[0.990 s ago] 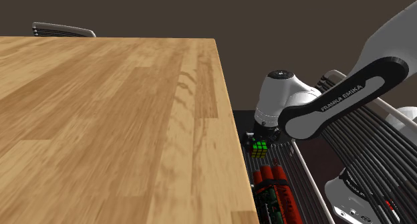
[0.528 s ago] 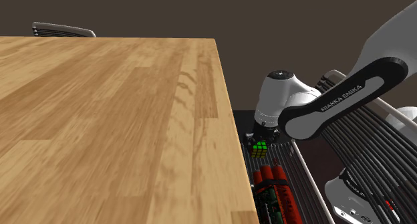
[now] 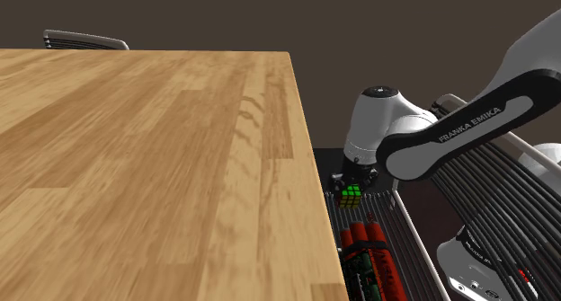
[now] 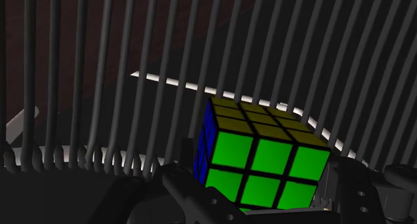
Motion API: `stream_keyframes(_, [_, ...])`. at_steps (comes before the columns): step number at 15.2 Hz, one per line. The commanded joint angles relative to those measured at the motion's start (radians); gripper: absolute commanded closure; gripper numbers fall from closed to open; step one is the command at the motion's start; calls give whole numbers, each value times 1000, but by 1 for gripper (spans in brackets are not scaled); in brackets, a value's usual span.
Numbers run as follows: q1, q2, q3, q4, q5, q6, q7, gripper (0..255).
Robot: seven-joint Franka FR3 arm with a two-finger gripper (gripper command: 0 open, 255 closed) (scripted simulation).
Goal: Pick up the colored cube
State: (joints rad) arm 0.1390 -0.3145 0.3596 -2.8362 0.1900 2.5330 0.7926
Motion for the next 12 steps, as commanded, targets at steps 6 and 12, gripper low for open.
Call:
stream_keyframes(6, [14, -107, -20, 30, 11, -136, -10, 255])
stream_keyframes(12, [17, -159, -32, 55, 11, -213, -14, 255])
